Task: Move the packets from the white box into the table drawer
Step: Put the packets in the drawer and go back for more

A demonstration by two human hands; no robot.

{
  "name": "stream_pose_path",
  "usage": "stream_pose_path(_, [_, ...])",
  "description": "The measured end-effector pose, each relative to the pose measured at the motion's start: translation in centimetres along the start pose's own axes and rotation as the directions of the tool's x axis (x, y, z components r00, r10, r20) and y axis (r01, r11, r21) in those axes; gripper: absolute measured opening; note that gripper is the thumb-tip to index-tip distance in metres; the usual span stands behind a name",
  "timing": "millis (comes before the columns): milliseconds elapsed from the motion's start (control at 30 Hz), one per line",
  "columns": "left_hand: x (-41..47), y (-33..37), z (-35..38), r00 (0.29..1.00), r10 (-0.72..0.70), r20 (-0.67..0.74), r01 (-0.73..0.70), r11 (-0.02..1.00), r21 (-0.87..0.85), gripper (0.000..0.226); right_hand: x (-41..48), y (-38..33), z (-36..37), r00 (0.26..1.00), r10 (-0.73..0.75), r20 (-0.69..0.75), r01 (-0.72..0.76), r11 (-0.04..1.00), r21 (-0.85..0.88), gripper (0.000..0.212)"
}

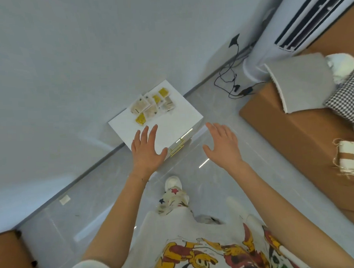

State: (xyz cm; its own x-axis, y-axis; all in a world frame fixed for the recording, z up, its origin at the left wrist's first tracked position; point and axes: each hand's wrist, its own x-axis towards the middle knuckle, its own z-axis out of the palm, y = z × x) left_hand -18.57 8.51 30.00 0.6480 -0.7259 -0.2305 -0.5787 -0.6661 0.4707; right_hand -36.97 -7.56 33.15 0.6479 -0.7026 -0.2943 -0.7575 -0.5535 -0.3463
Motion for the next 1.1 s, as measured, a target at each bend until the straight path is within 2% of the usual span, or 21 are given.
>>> stream_pose_path(200, [5.6,-3.6,-2.0,0.999,-0.049,0.000,0.049,0.999,0.004,0.079,8.3,-2.9,0.4,0.997,-0.067,0.026,0.068,0.997,-0.023,0.071])
stream_pose_path(400, [10.8,-9.1,-0.8,0.986,-0.168,0.011,0.169,0.983,-0.069,0.082,17.2,-3.9,4.3,0.992,-0.004,0.123,0.001,1.000,0.025,0.072])
stream_pose_path(533, [14.7,-12.8,3.0,0.969,-0.245,-0.039,0.241,0.966,-0.095,0.085,23.9,-4.8,9.1,0.989,-0.001,0.148,-0.010,0.997,0.074,0.072])
stream_pose_path(667, [19.8,-16.8,9.3,0.953,-0.302,-0.012,0.298,0.946,-0.126,0.081,31.4,-4.5,15.7,0.988,0.020,0.154,-0.039,0.992,0.123,0.076])
stream_pose_path(767, [24.6,-18.6,14.2,0.955,-0.297,-0.014,0.292,0.946,-0.143,0.082,37.1,-3.5,20.6,0.990,0.057,0.128,-0.077,0.984,0.160,0.076])
stream_pose_path(867, [29.3,-19.6,17.8,0.958,-0.268,-0.097,0.254,0.957,-0.141,0.084,41.7,-3.3,23.9,0.981,0.132,0.141,-0.161,0.961,0.225,0.078])
stream_pose_path(933, [31.8,-19.8,19.4,0.959,-0.232,-0.166,0.216,0.970,-0.109,0.089,43.5,-3.4,25.5,0.976,0.161,0.147,-0.195,0.948,0.253,0.081])
stream_pose_path(1100, [35.8,-19.5,21.3,0.955,-0.279,-0.099,0.276,0.960,-0.038,0.112,45.4,-3.7,27.6,0.974,0.204,0.099,-0.223,0.936,0.272,0.085])
